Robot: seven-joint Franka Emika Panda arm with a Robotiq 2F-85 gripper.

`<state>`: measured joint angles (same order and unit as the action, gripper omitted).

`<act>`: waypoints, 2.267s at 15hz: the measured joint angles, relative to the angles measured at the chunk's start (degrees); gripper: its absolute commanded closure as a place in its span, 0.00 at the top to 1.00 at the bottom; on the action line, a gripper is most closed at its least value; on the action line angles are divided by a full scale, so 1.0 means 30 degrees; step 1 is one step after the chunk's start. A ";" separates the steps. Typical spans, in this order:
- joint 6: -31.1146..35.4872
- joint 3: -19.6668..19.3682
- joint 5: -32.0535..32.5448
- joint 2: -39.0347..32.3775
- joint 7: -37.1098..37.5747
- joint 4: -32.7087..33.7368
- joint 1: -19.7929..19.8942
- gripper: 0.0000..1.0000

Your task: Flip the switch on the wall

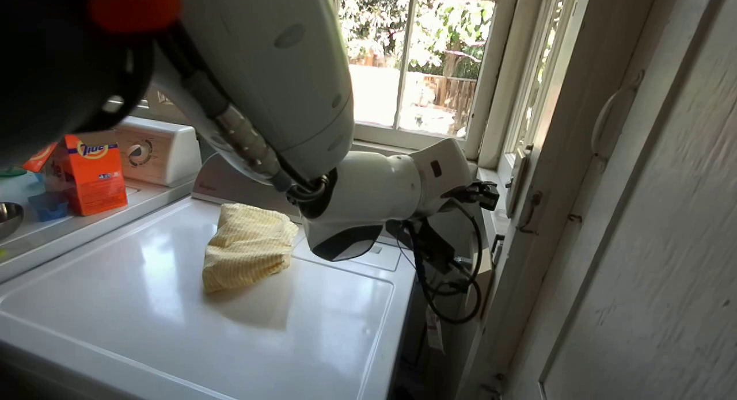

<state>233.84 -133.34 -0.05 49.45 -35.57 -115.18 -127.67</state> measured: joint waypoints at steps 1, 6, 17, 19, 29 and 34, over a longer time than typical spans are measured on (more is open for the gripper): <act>0.0094 -0.0039 -0.0219 0.0034 -0.0130 0.0127 -0.0101 0.00; 0.0401 -0.0246 -0.1213 0.0223 -0.0780 0.0705 -0.0633 0.00; 0.0402 -0.0463 -0.2176 0.0562 -0.1803 0.1682 -0.1491 0.00; 0.0402 -0.0549 -0.2429 0.0596 -0.2032 0.1839 -0.1608 0.00; 0.0695 -0.0693 -0.2989 0.0711 -0.2501 0.2046 -0.1821 0.00; 0.1699 -0.0625 -0.2900 0.0849 -0.2500 0.2003 -0.1940 0.00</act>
<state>238.94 -135.21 -8.75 52.00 -43.08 -109.17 -133.49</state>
